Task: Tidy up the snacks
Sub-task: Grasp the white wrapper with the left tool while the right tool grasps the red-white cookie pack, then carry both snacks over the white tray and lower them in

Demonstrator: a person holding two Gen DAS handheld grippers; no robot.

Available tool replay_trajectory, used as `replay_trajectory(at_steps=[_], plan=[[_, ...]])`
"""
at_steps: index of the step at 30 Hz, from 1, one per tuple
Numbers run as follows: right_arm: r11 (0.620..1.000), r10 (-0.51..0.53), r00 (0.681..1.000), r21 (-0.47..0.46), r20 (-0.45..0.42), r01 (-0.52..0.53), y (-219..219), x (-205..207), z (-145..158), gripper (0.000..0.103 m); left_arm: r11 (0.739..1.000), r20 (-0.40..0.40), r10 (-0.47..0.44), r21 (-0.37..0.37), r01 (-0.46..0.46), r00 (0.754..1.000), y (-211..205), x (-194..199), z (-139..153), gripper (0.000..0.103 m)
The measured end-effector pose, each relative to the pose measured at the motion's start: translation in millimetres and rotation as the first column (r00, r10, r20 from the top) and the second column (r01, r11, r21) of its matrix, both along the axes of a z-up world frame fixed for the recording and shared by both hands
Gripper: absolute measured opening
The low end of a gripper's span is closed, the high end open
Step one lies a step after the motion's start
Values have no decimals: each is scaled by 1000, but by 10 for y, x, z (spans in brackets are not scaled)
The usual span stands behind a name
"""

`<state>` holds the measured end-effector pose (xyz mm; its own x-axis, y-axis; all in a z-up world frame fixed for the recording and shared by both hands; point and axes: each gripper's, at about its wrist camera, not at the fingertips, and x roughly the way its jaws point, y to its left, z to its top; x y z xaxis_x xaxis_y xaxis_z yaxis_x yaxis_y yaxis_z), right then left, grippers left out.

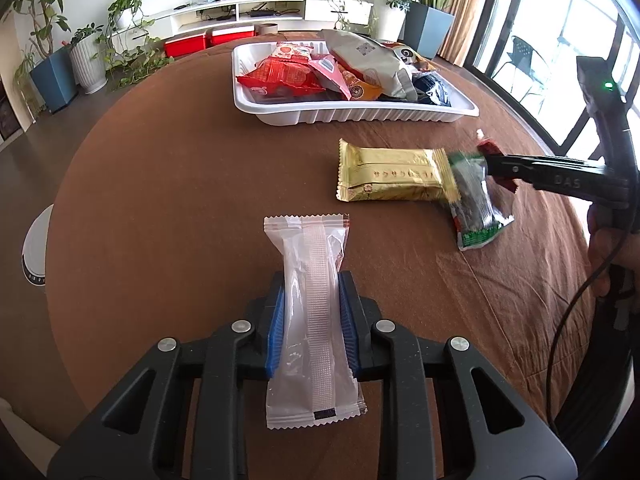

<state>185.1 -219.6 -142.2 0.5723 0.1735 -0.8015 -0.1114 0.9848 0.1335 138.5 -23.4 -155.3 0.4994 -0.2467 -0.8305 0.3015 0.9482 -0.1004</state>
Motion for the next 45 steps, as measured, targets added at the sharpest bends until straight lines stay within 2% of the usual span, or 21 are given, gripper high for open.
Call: replay_trajectory(at_steps=[5, 11, 17, 23, 27, 35, 39, 45], plan=[[999, -14, 1000, 29, 19, 14, -60, -99, 68, 21, 1000, 7, 6, -9, -6, 1000, 12, -8, 22, 22], [997, -27, 999, 68, 25, 26, -114, -155, 63, 21, 998, 15, 7, -59, -7, 1000, 41, -41, 97, 22], [994, -38, 999, 102, 16, 36, -158, -184, 60, 20, 994, 33, 17, -110, -13, 999, 86, -8, 262, 22], [989, -52, 998, 138, 41, 46, -236, -141, 214, 21, 989, 58, 25, -150, -16, 998, 140, 180, 478, 22], [986, -56, 997, 159, 58, 46, -292, -28, 342, 21, 989, 103, 11, -147, 4, 995, 103, 393, 743, 22], [986, -61, 993, 164, 102, 44, -352, 416, 701, 21, 991, 157, -9, -131, 30, 987, -45, 1144, 1201, 22], [984, -57, 993, 174, 101, 39, -333, 766, 835, 21, 990, 135, -17, -134, 35, 991, -202, 1527, 1208, 22], [985, -31, 997, 171, 68, 19, -137, 1293, 834, 21, 990, 84, -36, -130, 47, 996, -458, 1979, 993, 22]])
